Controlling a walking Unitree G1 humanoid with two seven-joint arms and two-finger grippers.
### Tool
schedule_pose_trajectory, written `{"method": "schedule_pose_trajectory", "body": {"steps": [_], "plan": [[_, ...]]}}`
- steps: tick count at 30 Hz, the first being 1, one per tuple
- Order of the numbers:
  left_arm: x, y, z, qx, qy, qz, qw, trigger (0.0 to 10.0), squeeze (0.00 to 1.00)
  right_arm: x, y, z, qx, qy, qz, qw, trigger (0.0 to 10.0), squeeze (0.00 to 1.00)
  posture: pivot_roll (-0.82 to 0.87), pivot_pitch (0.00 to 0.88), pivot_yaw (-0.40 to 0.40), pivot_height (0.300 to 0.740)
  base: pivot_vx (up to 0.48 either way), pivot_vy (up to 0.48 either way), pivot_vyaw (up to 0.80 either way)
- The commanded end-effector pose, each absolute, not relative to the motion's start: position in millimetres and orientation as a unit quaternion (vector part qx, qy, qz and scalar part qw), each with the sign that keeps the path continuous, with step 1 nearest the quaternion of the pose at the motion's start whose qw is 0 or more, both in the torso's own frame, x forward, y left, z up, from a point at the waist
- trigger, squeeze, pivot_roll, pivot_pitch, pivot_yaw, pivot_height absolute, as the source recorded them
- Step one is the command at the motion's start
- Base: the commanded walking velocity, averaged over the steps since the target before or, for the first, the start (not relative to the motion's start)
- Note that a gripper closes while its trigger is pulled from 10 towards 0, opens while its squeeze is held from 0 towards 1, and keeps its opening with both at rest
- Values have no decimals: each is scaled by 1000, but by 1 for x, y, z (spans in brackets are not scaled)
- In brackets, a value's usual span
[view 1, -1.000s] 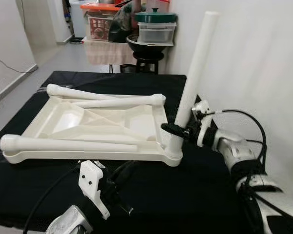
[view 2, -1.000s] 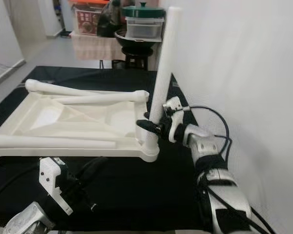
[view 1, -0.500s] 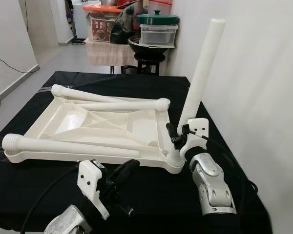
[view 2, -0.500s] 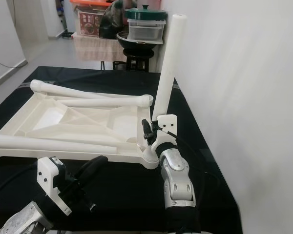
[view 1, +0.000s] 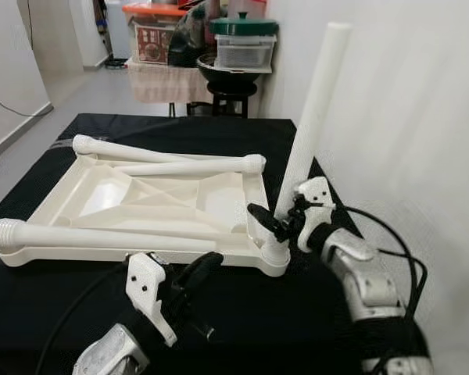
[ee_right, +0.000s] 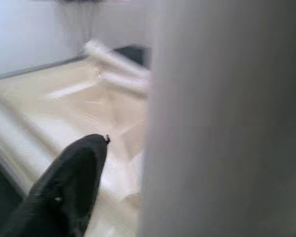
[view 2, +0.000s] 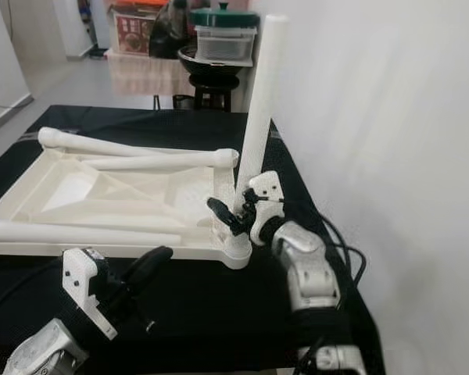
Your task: Building children table
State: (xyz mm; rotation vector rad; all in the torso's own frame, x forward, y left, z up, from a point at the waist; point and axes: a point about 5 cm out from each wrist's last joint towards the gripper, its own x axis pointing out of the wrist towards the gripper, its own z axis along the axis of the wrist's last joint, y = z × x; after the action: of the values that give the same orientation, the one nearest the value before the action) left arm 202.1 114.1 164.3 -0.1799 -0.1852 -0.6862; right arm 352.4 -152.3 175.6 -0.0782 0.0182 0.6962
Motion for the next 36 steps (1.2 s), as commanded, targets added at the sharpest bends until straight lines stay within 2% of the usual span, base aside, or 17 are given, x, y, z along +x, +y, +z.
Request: {"method": "schedule_pose_trajectory", "body": {"steps": [1,2,3,5,15,16,18,19,30,36], "plan": [[202,113,162,-89,-87,-333,935,10000,0,358,-158,176,-29,12,351,936,10000,365,10,0,-116,740,0,0,0],[202,113,162,-89,-87,-333,935,10000,0,358,-158,176,-29,12,351,936,10000,365,10,0,-116,740,0,0,0],[202,114,161,-89,-87,-333,935,10000,0,367,-164,179,-26,19,361,932,10000,0,19,0,-118,740,0,0,0],[201,114,161,-89,-87,-332,935,10000,0,377,-166,184,-5,40,387,921,10000,0,25,0,-116,740,0,0,0],[199,115,161,-89,-85,-333,935,10000,0,382,-164,187,21,70,419,905,10000,0,26,0,-118,740,0,0,0],[199,115,162,-89,-85,-333,935,10000,0,381,-163,186,17,68,432,899,5294,0,18,0,-113,740,0,0,0],[199,115,162,-89,-85,-333,935,10000,0,381,-163,186,17,68,432,899,5294,0,18,0,-113,740,0,0,0],[200,115,162,-89,-86,-333,935,10000,0,381,-164,187,17,59,440,896,0,0,18,0,-113,740,0,0,0],[200,115,161,-90,-86,-333,935,10000,0,385,-167,189,24,38,443,896,0,0,18,0,-112,740,0,0,0],[201,114,160,-90,-85,-333,935,10000,0,387,-174,190,30,28,404,914,0,0,9,0,-110,740,0,0,0]]}}
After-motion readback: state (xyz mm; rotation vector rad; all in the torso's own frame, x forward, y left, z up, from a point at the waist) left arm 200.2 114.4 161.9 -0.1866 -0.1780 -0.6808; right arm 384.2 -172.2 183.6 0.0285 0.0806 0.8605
